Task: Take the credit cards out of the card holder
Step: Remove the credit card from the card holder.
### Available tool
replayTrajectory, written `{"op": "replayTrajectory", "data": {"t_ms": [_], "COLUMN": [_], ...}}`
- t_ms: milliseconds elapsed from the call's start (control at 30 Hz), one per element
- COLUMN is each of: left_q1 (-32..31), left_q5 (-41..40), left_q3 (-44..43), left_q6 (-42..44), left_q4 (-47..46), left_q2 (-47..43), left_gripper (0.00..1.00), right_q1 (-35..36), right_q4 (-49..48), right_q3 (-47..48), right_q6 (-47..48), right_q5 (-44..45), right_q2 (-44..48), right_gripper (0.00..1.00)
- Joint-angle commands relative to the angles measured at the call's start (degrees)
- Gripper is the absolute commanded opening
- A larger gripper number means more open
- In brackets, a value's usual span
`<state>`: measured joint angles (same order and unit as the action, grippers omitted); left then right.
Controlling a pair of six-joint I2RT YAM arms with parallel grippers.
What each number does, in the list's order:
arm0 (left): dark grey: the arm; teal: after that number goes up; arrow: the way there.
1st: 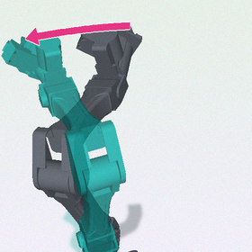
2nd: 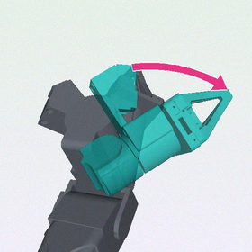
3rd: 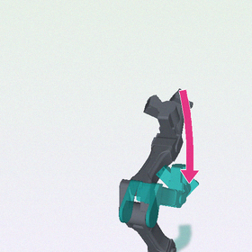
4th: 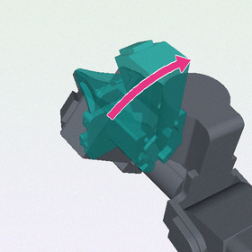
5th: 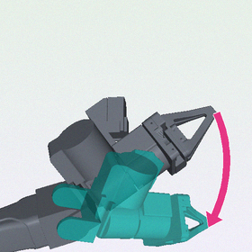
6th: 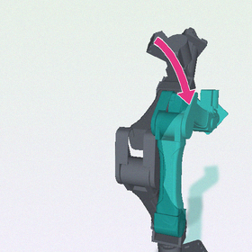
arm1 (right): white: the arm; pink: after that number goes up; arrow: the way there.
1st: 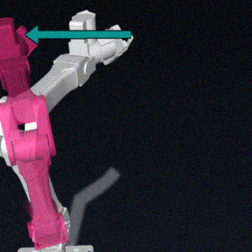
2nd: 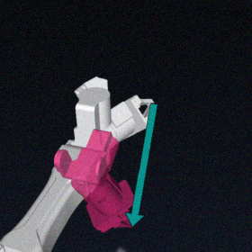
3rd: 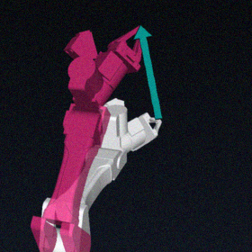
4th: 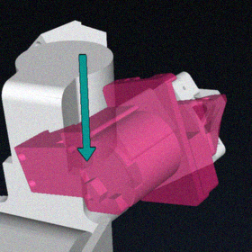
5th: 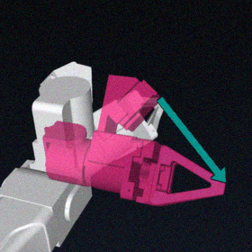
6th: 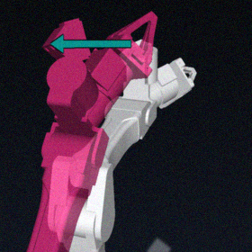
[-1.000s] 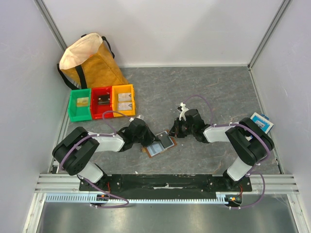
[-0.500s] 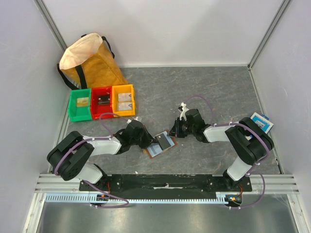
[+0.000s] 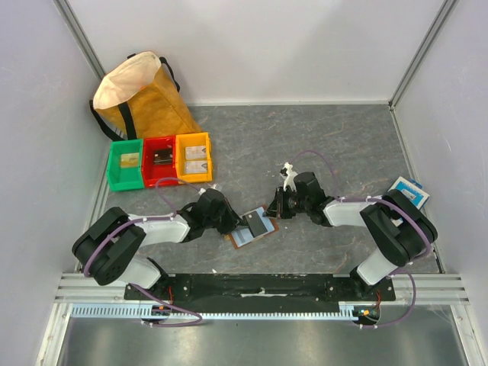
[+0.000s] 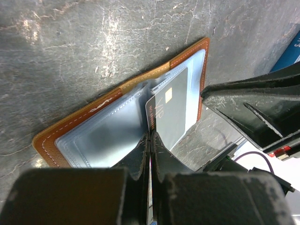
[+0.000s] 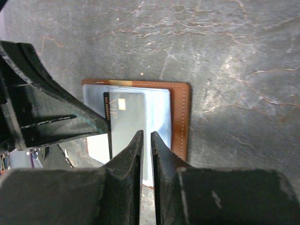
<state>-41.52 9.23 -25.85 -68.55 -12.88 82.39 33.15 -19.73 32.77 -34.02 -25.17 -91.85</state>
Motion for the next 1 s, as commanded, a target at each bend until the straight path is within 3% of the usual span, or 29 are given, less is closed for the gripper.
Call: {"op": "replayTrajectory", "data": {"t_ms": [0, 267, 667, 967], "left_q1": [-0.05, 0.03, 0.12, 0.12], "left_q5": [-0.53, -0.45, -1.15, -1.94], "left_q3": [-1.58, -1.66, 0.62, 0.89], "left_q6": [0.26, 0.18, -0.44, -0.26], "left_q4": [1.99, 1.90, 2.51, 4.27], "left_q2": [0.75, 0.93, -1.35, -2.50], "left_gripper": [0.02, 0.02, 0.02, 0.02], "right_q1": [-0.01, 0.08, -0.27, -0.36], "right_q4": [-3.12, -6.12, 6.36, 7.60], "right_q3": [0.80, 0.80, 1.15, 1.59], "right_q6": [1.15, -0.78, 1.41, 2.29], "right_q5": [-6.02, -7.80, 2.66, 2.76], "right_q2": [1.07, -4.56, -6.58, -7.37], "right_gripper": [0.17, 0.17, 0.13, 0.13]}}
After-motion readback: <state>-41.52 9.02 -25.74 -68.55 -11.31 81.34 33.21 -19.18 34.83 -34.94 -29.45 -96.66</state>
